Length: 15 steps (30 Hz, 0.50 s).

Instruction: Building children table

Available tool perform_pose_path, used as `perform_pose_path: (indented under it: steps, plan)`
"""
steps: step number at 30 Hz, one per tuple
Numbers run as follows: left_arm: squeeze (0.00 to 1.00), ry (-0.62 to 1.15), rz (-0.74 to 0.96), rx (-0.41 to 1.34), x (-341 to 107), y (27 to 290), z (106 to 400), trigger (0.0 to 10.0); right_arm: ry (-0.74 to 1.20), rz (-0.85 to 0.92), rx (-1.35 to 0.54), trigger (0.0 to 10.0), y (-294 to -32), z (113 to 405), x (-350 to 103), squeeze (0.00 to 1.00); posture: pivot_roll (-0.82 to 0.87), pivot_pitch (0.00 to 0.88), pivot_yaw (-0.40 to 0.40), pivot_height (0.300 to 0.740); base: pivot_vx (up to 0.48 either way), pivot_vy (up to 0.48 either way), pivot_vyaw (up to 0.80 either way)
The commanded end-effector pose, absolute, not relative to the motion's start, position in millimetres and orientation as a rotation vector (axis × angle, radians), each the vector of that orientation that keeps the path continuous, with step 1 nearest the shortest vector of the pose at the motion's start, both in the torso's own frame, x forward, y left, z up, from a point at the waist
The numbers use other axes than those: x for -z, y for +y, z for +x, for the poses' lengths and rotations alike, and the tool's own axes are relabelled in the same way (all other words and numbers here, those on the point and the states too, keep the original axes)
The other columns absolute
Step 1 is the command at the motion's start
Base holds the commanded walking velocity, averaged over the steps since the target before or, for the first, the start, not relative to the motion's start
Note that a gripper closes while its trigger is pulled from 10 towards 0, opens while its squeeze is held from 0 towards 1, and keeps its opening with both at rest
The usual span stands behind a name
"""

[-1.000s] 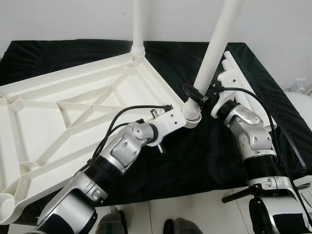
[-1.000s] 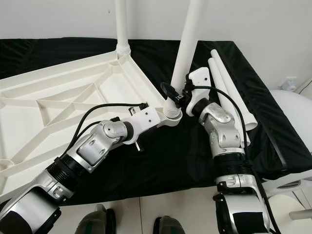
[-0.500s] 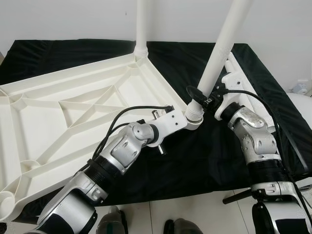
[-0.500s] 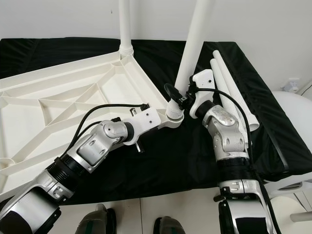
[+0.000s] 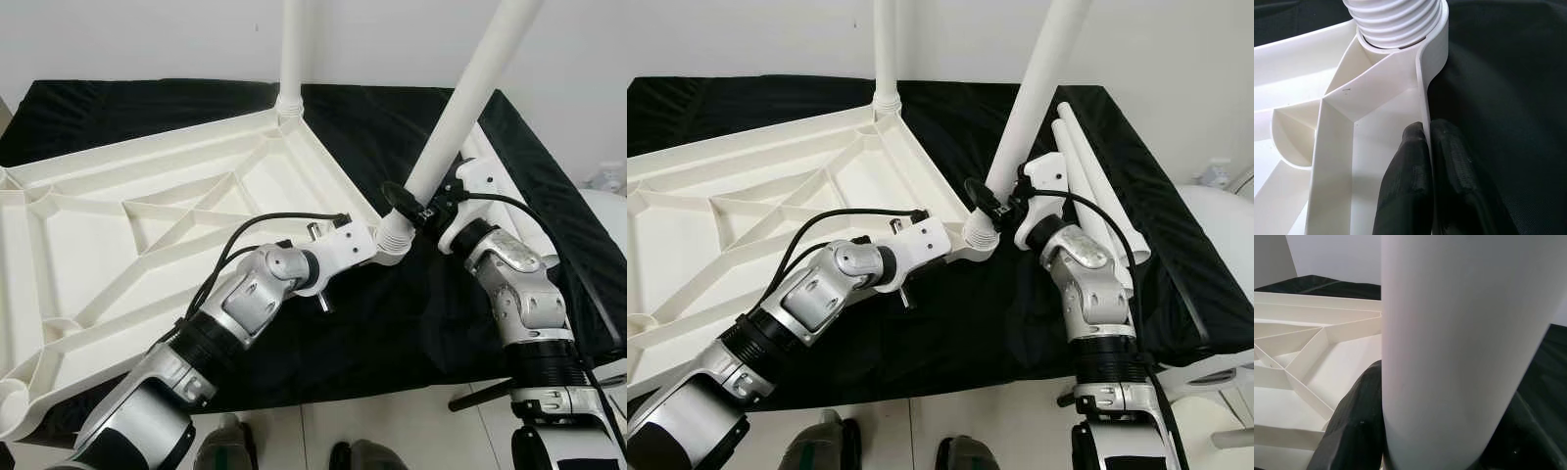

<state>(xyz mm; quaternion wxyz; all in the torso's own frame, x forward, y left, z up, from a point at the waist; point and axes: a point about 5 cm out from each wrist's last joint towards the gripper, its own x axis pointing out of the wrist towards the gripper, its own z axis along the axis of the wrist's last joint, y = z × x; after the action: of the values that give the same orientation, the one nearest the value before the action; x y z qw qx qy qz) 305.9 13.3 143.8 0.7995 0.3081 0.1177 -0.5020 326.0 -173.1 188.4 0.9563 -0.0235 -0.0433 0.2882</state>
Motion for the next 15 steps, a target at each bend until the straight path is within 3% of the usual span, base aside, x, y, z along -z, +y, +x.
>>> perform_pose_path:
  steps: [1,15]
  plan:
    - [0.0,0.315,0.709,1.076,-131,18,305,10.0,0.021,-0.03,-0.577,10.0,-177,322,-168,0.0,-0.04,0.088,-0.028,0.74,0.0,0.0,0.0]
    - [0.0,0.311,0.712,1.079,-132,18,306,10.0,-0.016,-0.015,-0.61,10.0,-164,328,-158,0.0,-0.03,0.088,-0.027,0.74,0.0,0.0,0.0]
